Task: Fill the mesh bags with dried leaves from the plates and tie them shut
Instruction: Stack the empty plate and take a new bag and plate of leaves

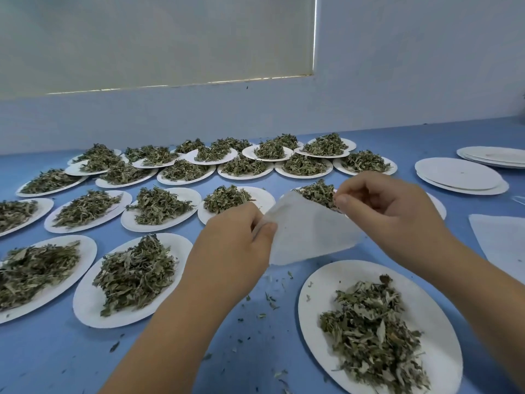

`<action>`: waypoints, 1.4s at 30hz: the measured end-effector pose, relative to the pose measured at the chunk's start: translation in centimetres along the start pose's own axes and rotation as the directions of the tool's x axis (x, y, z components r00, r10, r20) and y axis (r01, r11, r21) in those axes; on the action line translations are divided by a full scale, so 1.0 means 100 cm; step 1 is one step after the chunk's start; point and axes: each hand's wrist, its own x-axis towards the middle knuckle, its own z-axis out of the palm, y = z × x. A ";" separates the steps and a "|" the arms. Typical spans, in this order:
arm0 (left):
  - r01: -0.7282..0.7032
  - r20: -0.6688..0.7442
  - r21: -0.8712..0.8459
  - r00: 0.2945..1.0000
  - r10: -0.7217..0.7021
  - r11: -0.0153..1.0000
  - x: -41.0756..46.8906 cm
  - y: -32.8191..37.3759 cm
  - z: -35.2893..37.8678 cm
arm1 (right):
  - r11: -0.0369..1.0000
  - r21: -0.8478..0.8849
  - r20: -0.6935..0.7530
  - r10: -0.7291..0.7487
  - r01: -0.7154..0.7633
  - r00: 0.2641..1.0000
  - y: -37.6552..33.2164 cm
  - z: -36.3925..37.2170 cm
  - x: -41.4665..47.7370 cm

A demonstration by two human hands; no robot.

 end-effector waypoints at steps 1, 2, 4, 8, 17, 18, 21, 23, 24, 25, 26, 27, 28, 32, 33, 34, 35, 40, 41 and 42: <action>-0.001 -0.011 0.054 1.000 0.002 0.999 -0.001 0.001 -0.002 | 1.000 0.031 0.014 0.002 -0.003 1.000 -0.001 0.000 -0.002; -0.003 -0.034 0.103 0.999 0.006 0.995 -0.003 0.002 -0.004 | 0.999 0.052 0.037 0.005 -0.007 0.999 -0.002 0.001 -0.003; -0.006 -0.097 0.182 0.995 0.024 0.983 -0.005 0.005 -0.009 | 0.996 0.084 0.102 0.020 -0.029 0.995 -0.005 0.002 -0.005; -0.016 -0.176 0.262 0.982 0.064 0.965 -0.010 0.017 -0.017 | 0.975 0.206 0.194 0.036 -0.076 0.980 -0.011 0.000 -0.006; -0.206 0.007 0.329 0.977 0.215 0.922 -0.018 0.035 0.012 | 0.943 0.242 0.348 0.136 -0.229 0.928 -0.013 0.008 -0.006; -0.190 0.012 0.296 0.981 0.195 0.936 -0.018 0.033 0.016 | 0.944 0.239 0.348 0.136 -0.228 0.928 -0.013 0.009 -0.007; -0.135 0.022 0.190 0.991 0.133 0.973 -0.015 0.028 0.021 | 0.953 0.203 0.345 0.147 -0.227 0.927 -0.011 0.009 -0.007; -0.120 0.029 0.133 0.993 0.117 0.984 -0.014 0.025 0.020 | 0.953 0.185 0.358 0.160 -0.238 0.920 -0.010 0.010 -0.007; -0.119 0.032 0.118 0.993 0.116 0.986 -0.014 0.024 0.020 | 0.953 0.182 0.365 0.164 -0.243 0.916 -0.010 0.010 -0.007; -0.119 0.032 0.105 0.993 0.116 0.987 -0.014 0.024 0.020 | 0.953 0.178 0.369 0.166 -0.244 0.915 -0.010 0.012 -0.007; -0.119 0.033 0.090 0.993 0.117 0.989 -0.014 0.024 0.020 | 0.955 0.172 0.365 0.166 -0.242 0.916 -0.010 0.013 -0.007; -0.120 0.035 0.072 0.992 0.118 0.990 -0.014 0.024 0.020 | 0.958 0.166 0.355 0.165 -0.236 0.920 -0.011 0.015 -0.008; -0.121 0.039 0.052 0.992 0.119 0.991 -0.014 0.024 0.021 | 0.959 0.163 0.341 0.165 -0.231 0.925 -0.011 0.018 -0.008; -0.083 0.082 -0.067 0.993 0.089 0.994 -0.014 0.026 0.022 | 0.956 0.170 0.245 0.193 -0.238 0.950 -0.011 0.023 -0.010; -0.050 0.082 -0.115 0.995 0.059 0.992 -0.014 0.027 0.021 | 0.954 0.166 0.218 0.210 -0.249 0.953 -0.010 0.023 -0.010; -0.011 0.077 -0.159 0.997 0.024 0.987 -0.014 0.026 0.020 | 0.953 0.159 0.196 0.225 -0.257 0.954 -0.009 0.023 -0.009; 0.023 0.069 -0.191 0.998 -0.010 0.981 -0.013 0.026 0.020 | 0.954 0.147 0.182 0.234 -0.262 0.955 -0.008 0.022 -0.008; 0.141 0.052 -0.263 0.990 -0.132 0.954 -0.013 0.029 0.017 | 0.957 0.121 0.192 0.238 -0.264 0.952 -0.006 0.021 -0.007; 0.153 0.055 -0.278 0.988 -0.144 0.948 -0.013 0.029 0.017 | 0.955 0.135 0.196 0.236 -0.264 0.952 -0.006 0.021 -0.007; 0.159 0.058 -0.295 0.987 -0.148 0.942 -0.013 0.030 0.016 | 0.953 0.152 0.201 0.230 -0.262 0.952 -0.007 0.021 -0.007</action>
